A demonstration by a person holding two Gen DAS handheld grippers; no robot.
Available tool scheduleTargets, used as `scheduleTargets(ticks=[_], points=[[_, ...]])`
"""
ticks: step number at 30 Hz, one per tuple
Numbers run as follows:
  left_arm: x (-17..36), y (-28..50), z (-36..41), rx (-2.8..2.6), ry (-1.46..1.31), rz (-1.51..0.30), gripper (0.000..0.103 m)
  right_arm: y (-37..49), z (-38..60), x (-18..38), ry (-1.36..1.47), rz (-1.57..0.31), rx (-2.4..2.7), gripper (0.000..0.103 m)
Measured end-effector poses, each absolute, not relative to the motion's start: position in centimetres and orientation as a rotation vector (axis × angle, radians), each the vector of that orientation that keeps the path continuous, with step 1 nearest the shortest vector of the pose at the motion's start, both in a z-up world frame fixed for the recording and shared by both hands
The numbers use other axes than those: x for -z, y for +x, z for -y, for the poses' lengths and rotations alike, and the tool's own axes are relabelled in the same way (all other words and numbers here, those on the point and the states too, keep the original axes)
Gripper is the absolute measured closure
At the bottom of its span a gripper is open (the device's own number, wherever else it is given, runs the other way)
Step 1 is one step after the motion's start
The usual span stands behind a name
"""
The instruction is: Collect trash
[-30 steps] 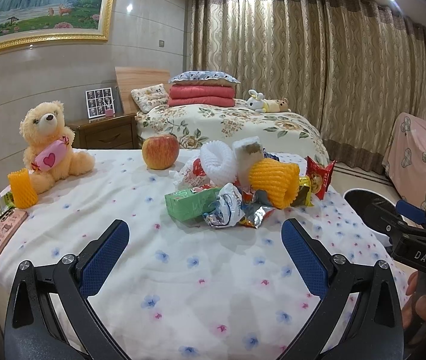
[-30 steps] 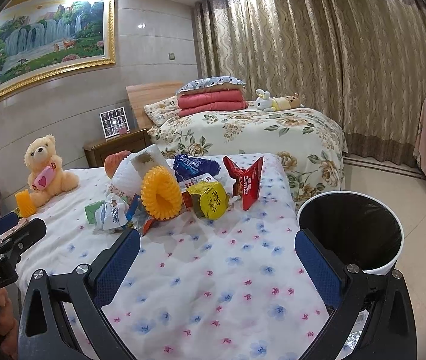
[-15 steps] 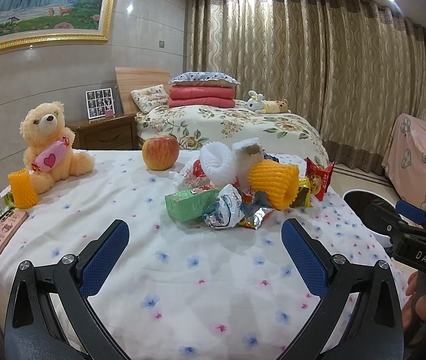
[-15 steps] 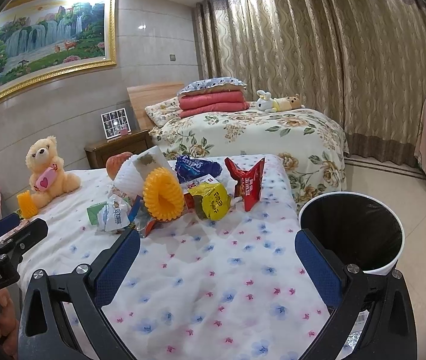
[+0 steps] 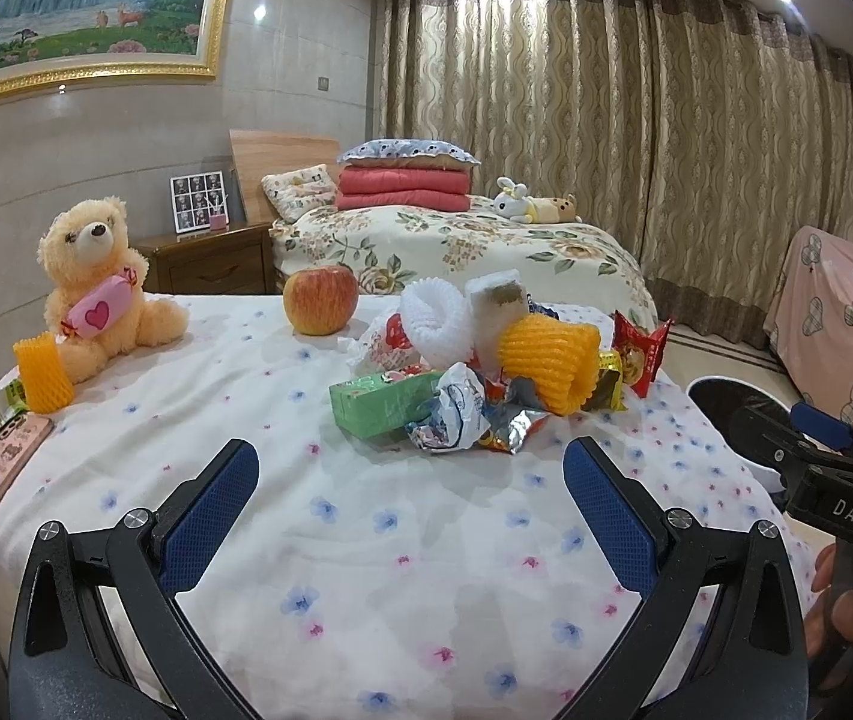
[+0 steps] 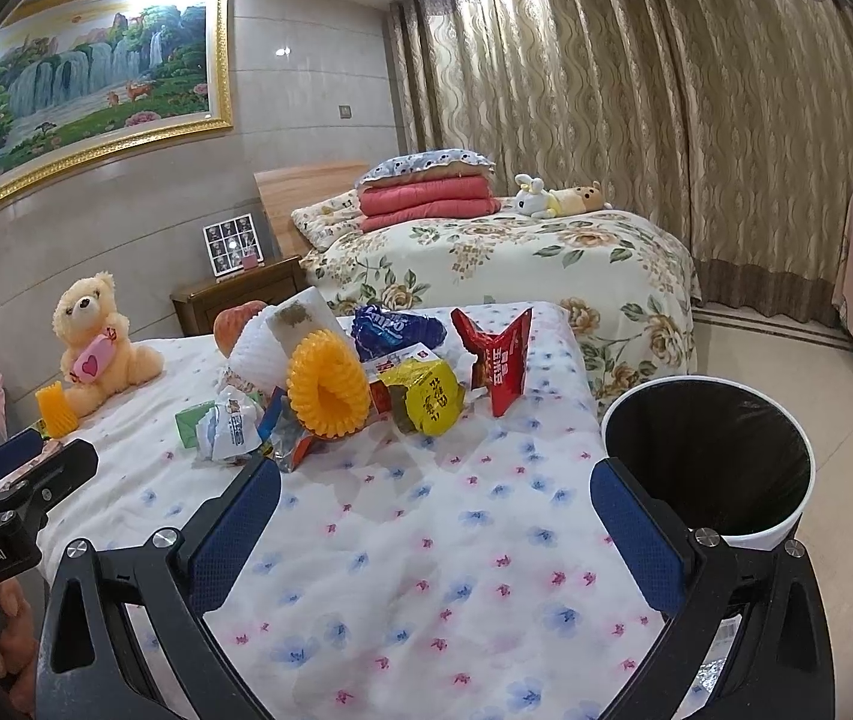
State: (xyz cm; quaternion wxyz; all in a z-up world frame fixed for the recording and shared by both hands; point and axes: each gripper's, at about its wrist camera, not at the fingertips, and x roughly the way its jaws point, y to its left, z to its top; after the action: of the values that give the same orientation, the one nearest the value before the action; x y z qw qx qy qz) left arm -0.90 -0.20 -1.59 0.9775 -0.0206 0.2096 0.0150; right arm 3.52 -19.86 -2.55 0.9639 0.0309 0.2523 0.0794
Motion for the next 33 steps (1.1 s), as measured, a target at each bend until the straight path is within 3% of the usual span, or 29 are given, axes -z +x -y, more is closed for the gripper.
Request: scheduleTargets(ticks=[15, 21, 33], points=[[3.0, 2.2, -1.0, -0.029, -0.060, -0.520, 0.000, 6.7, 20.3, 3.8, 0.130, -0.641, -0.185, 0.000], [3.6, 4.6, -1.1, -0.002, -0.086, -0.571, 0.011, 9.6, 20.5, 4.5, 0.140, -0.714, -0.157, 0.001], [4.8, 9.1, -0.4, 0.041, -0.100, -0.638, 0.028, 14.8, 19.5, 6.1, 0.131, -0.815, -0.163, 0.024]])
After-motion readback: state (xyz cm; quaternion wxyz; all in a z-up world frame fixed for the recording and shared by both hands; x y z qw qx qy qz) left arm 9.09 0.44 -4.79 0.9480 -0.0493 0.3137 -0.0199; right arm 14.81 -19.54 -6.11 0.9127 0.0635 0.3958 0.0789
